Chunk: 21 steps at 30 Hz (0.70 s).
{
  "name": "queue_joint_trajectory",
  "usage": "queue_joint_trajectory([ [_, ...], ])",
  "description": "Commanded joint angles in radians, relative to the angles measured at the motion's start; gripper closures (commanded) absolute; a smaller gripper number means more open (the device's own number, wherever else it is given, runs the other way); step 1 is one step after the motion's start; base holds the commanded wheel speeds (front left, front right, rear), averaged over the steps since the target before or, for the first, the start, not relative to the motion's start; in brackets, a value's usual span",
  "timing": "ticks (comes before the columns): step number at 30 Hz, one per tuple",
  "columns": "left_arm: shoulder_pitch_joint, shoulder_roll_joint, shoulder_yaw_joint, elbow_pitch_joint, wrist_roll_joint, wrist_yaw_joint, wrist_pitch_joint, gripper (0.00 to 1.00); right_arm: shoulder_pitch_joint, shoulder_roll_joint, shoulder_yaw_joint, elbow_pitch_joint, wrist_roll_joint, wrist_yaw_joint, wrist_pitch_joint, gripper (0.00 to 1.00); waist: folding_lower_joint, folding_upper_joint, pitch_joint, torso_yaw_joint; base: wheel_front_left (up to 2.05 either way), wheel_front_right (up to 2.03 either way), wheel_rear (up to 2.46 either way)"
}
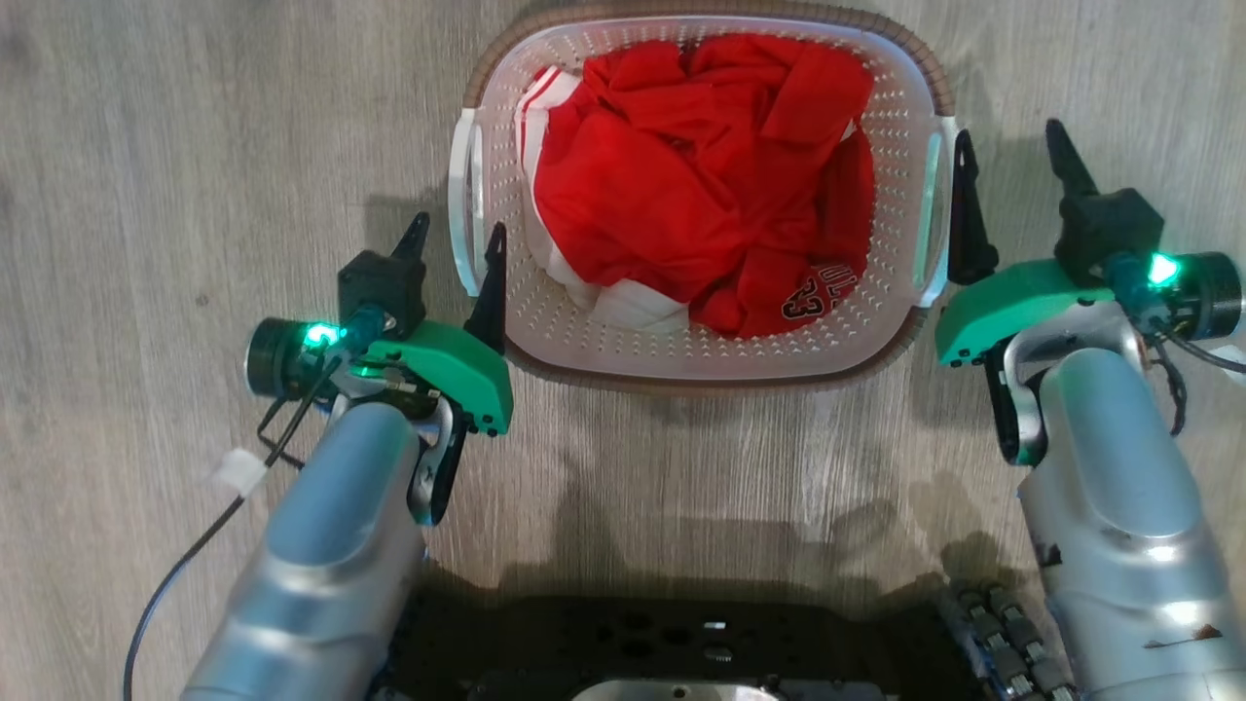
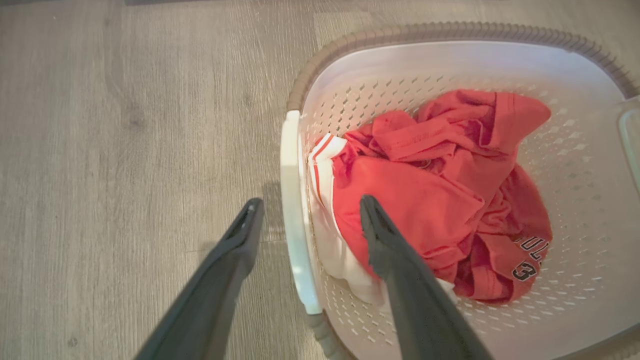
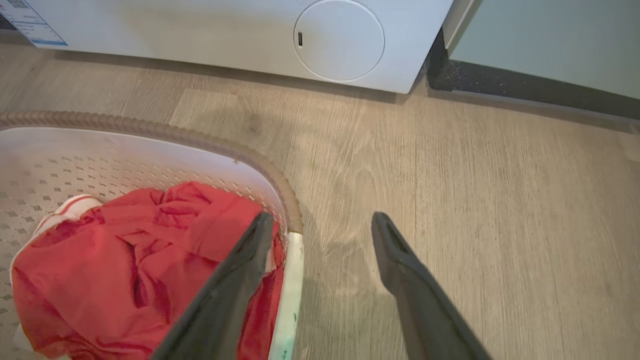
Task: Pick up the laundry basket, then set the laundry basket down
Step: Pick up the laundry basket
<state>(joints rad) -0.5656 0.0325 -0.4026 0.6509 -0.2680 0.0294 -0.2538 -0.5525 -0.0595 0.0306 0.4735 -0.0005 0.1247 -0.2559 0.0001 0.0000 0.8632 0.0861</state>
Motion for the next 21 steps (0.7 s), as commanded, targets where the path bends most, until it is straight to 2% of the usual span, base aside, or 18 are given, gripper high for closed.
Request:
queue_joint_trajectory([
  [1, 0.009, 0.018, 0.015, 0.004, -0.011, -0.002, -0.008, 0.00, 0.025, 0.009, 0.025, -0.006, 0.001, 0.006, -0.006, 0.00, -0.0001, 0.0000, 0.008, 0.001, 0.00, 0.00, 0.00],
  [21, -0.126, 0.018, -0.082, 0.177, -0.061, -0.001, -0.008, 0.00, -0.027, 0.009, 0.057, 0.180, 0.002, 0.006, -0.006, 0.00, -0.0001, 0.0000, 0.057, 0.028, 0.00, 0.00, 0.00],
])
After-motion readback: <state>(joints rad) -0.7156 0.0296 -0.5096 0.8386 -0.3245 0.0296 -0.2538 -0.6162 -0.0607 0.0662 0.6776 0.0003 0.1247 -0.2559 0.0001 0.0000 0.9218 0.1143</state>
